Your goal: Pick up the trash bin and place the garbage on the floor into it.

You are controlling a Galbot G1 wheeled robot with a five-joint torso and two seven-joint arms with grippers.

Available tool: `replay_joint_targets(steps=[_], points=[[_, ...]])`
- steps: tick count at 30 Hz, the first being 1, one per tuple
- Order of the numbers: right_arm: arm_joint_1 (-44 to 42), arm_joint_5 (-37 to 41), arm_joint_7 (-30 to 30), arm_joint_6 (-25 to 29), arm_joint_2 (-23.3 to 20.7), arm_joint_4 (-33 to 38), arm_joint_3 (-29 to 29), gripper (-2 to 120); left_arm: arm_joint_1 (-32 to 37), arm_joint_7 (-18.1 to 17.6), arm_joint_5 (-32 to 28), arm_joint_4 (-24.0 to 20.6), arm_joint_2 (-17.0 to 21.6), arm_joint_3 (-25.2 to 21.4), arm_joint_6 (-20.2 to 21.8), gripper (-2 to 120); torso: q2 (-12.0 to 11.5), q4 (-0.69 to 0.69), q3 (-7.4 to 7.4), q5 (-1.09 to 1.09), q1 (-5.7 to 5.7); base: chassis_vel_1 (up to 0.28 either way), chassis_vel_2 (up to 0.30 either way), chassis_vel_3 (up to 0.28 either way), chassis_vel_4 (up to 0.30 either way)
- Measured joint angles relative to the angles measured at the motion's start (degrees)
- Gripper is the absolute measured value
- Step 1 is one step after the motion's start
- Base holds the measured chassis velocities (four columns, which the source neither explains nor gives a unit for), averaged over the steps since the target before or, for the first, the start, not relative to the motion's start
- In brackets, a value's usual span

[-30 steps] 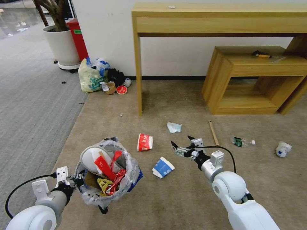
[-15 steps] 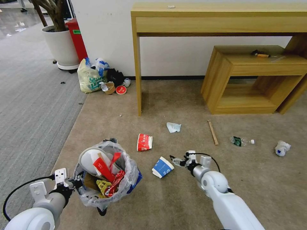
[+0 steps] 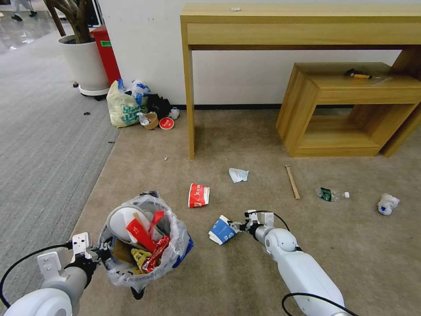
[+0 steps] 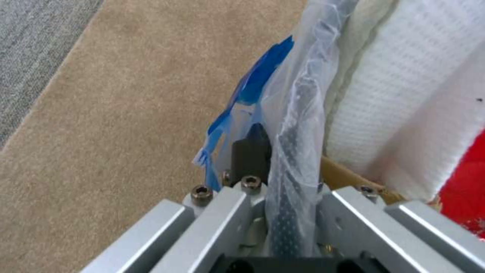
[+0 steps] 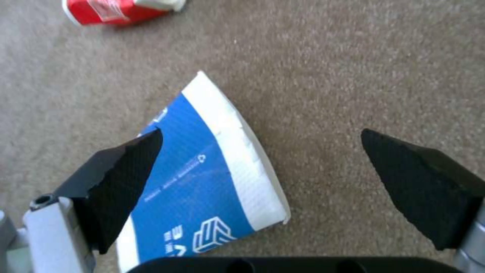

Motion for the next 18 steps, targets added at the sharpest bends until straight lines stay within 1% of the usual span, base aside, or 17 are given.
replay_joint_targets(steps=[2,11,18], points=[[1.4,-1.3,-1.2,0.1,0.5,-2.3,-0.3,100,-0.1,-0.1,0.0,-0.1,0.1,0.2,0.0,0,0.0,0.00,0.00,0.00,0.00,0.000,0.000,0.000,0.000],[3.7,-2.9,-2.5,0.3,1.9,-5.4,-1.4,99,-0.2,-0.3,0.0,-0.3,0.2,0.4,0.0,0,0.0,0.00,0.00,0.00,0.00,0.000,0.000,0.000,0.000],[6.4,-5.8,-4.0,1.4,3.8,-10.1,-1.5,96,0.1,-0.3,0.0,-0.7,0.1,0.2,0.0,0,0.0,0.01,0.00,0.00,0.00,0.000,0.000,0.000,0.000]])
